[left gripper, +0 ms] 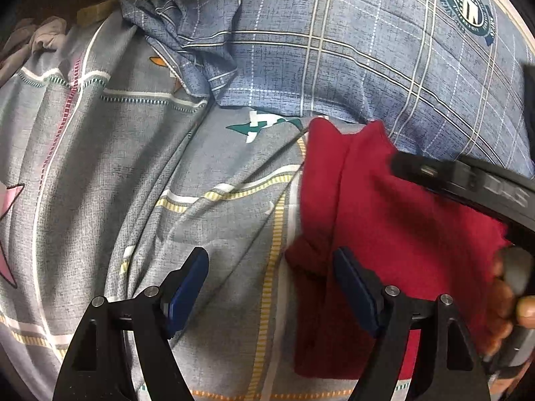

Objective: Fold small clothes

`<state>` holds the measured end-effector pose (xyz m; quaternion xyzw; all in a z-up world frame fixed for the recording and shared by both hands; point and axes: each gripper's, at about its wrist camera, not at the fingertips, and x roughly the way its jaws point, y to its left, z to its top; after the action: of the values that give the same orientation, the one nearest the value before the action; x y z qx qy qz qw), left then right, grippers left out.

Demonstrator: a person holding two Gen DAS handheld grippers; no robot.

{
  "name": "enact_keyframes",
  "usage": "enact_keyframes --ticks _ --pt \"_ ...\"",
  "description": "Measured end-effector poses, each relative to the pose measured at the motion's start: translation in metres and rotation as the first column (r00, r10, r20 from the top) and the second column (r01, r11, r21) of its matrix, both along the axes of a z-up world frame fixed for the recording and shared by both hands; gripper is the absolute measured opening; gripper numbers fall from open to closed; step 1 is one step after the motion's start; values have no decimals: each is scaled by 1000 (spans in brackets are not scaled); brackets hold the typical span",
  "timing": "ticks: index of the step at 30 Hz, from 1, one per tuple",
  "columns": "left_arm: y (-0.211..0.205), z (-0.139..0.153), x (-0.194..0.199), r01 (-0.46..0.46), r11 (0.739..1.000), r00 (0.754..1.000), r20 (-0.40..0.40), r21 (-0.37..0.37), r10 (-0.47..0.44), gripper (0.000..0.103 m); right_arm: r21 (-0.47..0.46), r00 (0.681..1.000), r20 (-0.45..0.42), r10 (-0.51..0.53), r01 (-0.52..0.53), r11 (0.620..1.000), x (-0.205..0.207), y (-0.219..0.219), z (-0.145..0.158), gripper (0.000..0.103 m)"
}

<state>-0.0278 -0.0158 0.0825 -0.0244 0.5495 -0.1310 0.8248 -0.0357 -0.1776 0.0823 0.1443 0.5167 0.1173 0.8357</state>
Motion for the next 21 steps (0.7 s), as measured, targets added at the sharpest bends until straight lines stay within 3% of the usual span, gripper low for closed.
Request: enact_keyframes --ticks 4,9,10,12,14,17,20,21 --pt "5 -9 6 -25 1000 999 -28 14 25 77 -26 999 -6 37 -37 999 18 29 -15 67" --pt "7 -13 10 -36 999 998 -49 -10 35 78 9 999 -37 32 -32 999 38 46 -32 65" --pt "7 -14 11 -37 999 998 -50 -14 36 77 -5 999 -42 23 -24 1000 41 46 -35 61" --pt "8 -14 11 -37 999 998 -54 -19 36 77 -95 999 -30 25 -28 995 42 48 -37 27" --pt "8 -14 12 -39 999 998 -56 -26 37 76 -120 999 -24 38 -40 992 44 48 -35 14" --pt "10 -14 13 -43 998 997 -63 -34 41 76 -77 999 -15 31 -32 997 46 44 -31 12" --pt "11 -15 14 -46 998 996 -74 -49 43 76 -95 998 -36 42 -45 995 49 52 -43 13" --pt "12 -14 14 -46 997 996 -80 -58 42 76 -108 998 -33 57 -60 992 49 56 -45 18"
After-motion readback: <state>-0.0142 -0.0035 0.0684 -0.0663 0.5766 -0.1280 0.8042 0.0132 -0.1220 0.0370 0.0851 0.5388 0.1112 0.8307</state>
